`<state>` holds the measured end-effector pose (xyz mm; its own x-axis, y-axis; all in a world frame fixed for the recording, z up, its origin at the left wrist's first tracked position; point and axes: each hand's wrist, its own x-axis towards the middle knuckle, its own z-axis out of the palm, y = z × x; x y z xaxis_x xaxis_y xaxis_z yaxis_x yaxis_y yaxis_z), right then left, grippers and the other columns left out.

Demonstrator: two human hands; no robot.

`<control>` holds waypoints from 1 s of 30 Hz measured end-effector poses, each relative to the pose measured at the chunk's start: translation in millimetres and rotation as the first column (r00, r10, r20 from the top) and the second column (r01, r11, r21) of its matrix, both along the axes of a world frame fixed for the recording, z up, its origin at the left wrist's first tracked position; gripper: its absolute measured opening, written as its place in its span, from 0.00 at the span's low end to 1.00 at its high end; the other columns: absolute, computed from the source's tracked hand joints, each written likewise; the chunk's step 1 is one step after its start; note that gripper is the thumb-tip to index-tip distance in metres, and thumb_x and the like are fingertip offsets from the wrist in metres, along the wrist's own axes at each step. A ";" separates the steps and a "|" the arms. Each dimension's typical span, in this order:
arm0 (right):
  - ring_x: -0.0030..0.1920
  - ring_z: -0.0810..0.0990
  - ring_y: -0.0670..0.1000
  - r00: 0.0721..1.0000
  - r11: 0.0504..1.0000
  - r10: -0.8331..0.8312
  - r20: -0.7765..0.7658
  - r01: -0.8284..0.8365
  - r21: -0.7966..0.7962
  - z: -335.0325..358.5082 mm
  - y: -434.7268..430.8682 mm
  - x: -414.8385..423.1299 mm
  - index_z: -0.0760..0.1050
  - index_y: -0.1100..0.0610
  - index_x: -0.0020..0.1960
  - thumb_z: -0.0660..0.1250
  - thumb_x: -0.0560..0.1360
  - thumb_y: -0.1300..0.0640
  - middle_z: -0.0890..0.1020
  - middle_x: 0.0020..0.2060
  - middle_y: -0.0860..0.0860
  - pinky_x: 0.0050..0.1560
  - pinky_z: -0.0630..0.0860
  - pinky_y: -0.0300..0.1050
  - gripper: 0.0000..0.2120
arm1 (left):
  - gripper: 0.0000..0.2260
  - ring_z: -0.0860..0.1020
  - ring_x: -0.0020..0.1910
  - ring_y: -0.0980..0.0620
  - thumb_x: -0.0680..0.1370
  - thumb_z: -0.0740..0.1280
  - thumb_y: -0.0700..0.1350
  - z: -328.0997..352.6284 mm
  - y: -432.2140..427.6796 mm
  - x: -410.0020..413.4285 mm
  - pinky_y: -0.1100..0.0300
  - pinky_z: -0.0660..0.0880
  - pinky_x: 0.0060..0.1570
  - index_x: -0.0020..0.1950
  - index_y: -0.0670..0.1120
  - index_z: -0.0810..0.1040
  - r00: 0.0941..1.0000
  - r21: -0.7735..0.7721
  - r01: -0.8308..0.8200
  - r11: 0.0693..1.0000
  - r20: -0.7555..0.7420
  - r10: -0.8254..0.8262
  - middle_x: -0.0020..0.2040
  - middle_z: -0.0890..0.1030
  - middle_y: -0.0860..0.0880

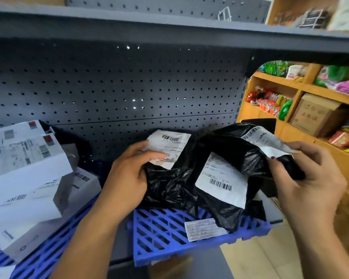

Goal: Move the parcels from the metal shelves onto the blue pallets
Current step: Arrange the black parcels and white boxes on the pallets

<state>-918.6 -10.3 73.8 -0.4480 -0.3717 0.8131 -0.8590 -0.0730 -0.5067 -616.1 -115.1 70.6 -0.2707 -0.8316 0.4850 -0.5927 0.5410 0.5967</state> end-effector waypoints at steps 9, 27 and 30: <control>0.55 0.75 0.49 0.996 0.975 0.090 0.008 -0.090 0.204 -13.2 25.6 73.8 0.84 0.50 0.57 0.75 0.68 0.43 0.73 0.66 0.52 0.50 0.76 0.48 0.20 | 0.35 0.70 0.71 0.59 0.73 0.58 0.24 -6.0 -11.2 -1.4 0.65 0.61 0.71 0.58 0.64 0.82 0.997 0.056 0.080 0.995 0.009 -0.080 0.71 0.72 0.60; 0.76 0.69 0.56 0.993 0.731 0.085 0.078 -0.115 0.673 -32.5 35.0 74.4 0.52 0.25 0.75 0.77 0.68 0.37 0.39 0.82 0.42 0.57 0.77 0.51 0.46 | 0.35 0.39 0.81 0.58 0.78 0.65 0.40 -6.2 -4.4 7.4 0.46 0.49 0.80 0.70 0.78 0.60 0.966 0.364 0.205 0.909 0.073 -0.248 0.81 0.37 0.63; 0.69 0.76 0.56 0.985 0.763 0.119 0.123 -0.170 0.624 -30.5 30.3 57.3 0.58 0.26 0.74 0.79 0.69 0.44 0.57 0.82 0.47 0.59 0.78 0.53 0.43 | 0.32 0.39 0.81 0.59 0.80 0.67 0.47 -5.6 -3.0 11.7 0.45 0.49 0.80 0.70 0.80 0.59 0.966 0.374 0.228 0.899 0.032 -0.258 0.82 0.41 0.60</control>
<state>-861.3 20.0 43.4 -0.3940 -0.8538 0.3404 -0.8241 0.1641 -0.5422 -604.4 -118.1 65.0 -0.5113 -0.8495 0.1300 -0.5238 0.4280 0.7365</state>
